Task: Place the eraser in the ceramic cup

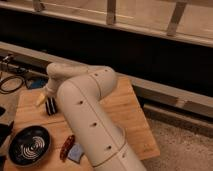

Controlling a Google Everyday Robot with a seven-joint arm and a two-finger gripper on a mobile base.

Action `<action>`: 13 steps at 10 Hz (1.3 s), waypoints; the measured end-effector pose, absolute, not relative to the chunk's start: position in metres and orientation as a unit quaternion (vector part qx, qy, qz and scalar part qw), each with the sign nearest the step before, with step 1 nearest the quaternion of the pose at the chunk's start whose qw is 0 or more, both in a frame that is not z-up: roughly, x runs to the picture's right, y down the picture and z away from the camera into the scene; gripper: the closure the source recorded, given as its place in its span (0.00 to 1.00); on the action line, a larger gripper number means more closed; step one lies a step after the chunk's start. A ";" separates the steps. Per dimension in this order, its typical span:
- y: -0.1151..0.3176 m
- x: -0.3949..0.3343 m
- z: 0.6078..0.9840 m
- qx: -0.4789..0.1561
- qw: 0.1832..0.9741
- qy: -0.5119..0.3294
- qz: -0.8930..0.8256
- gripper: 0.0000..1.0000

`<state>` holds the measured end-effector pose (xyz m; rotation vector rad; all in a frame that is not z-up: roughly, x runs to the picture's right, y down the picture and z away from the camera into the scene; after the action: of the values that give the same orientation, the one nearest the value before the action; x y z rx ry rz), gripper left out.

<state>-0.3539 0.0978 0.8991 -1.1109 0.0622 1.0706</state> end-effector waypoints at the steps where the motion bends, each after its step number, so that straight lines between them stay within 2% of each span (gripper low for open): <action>1: 0.094 -0.349 0.901 -0.498 0.718 0.028 0.485 0.31; 4: 0.096 -0.352 0.899 -0.500 0.718 0.029 0.483 0.60; 5: 0.097 -0.351 0.902 -0.502 0.719 0.043 0.479 0.73; 8: 0.109 -0.358 0.908 -0.511 0.720 0.071 0.464 0.98; 13: 0.111 -0.358 0.912 -0.510 0.724 0.082 0.457 1.00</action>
<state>-0.3576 0.1112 0.9117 -1.1256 0.1806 1.0075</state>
